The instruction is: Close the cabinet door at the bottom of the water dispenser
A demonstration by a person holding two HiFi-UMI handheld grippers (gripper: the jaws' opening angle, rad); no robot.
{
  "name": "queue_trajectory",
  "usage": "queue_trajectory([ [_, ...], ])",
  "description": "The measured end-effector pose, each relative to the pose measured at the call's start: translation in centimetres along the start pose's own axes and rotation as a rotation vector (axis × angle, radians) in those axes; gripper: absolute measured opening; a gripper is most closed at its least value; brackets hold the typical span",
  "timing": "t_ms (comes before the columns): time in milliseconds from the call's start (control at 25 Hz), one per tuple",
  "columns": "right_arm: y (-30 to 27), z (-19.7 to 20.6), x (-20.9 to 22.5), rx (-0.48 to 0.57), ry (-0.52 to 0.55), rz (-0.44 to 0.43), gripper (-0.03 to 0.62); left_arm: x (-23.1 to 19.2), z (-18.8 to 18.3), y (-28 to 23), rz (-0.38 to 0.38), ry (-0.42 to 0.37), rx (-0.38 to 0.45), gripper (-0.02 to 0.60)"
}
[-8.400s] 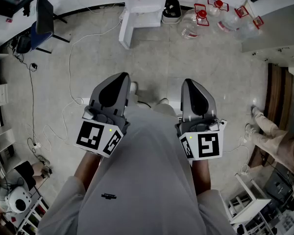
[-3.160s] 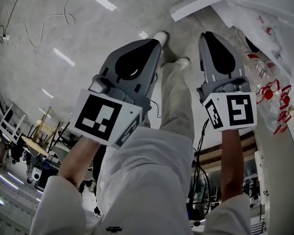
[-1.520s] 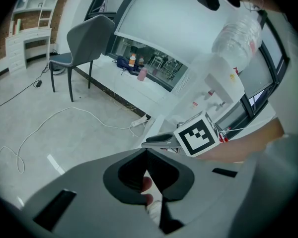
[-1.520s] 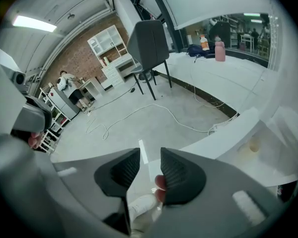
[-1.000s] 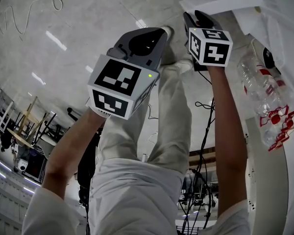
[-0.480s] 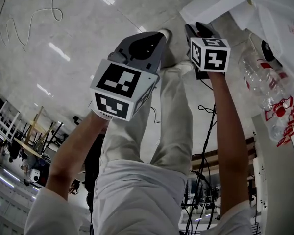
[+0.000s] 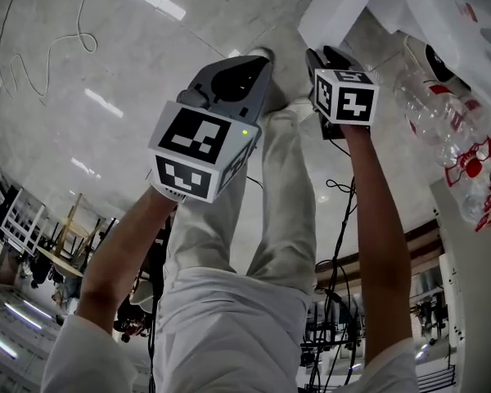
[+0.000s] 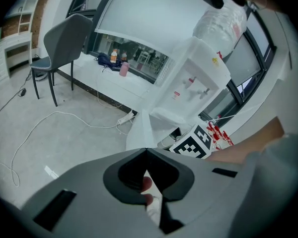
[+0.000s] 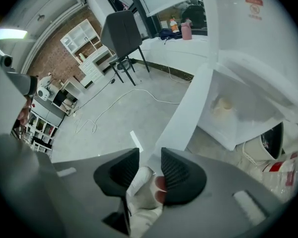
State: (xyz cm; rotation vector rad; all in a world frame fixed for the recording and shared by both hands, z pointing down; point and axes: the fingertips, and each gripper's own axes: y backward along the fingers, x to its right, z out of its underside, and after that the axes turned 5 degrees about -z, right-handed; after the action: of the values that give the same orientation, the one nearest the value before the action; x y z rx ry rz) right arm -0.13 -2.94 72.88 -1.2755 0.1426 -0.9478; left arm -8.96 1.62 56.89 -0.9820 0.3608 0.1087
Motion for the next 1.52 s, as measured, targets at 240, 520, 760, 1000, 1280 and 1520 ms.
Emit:
queue_trajectory([
  [240, 1.7, 1.4, 2.8, 0.023, -0.071, 0.022, 0.160, 3.2, -0.4, -1.2, 0.037, -0.056, -0.020, 0.006],
  [520, 3.7, 2.5, 6.2, 0.058, -0.127, 0.053, 0.170, 5.8, -0.6, -2.4, 0.057, -0.095, -0.036, 0.006],
  [760, 5.3, 3.1, 9.1, 0.072, -0.128, 0.105, 0.172, 7.7, -0.7, -3.2, 0.070, -0.113, -0.047, 0.006],
  [1000, 6.7, 3.4, 12.4, 0.090, -0.100, 0.214, 0.170, 8.9, -1.1, -4.0, 0.078, -0.127, -0.049, 0.006],
  [1280, 9.0, 2.9, 17.9, 0.109, -0.145, 0.353, 0.091, 9.5, -1.3, -4.3, 0.080, -0.138, -0.057, 0.006],
  [1520, 10.2, 2.5, 20.8, 0.094, -0.085, 0.412, 0.092, 9.7, -1.0, -4.4, 0.074, -0.133, -0.063, 0.006],
])
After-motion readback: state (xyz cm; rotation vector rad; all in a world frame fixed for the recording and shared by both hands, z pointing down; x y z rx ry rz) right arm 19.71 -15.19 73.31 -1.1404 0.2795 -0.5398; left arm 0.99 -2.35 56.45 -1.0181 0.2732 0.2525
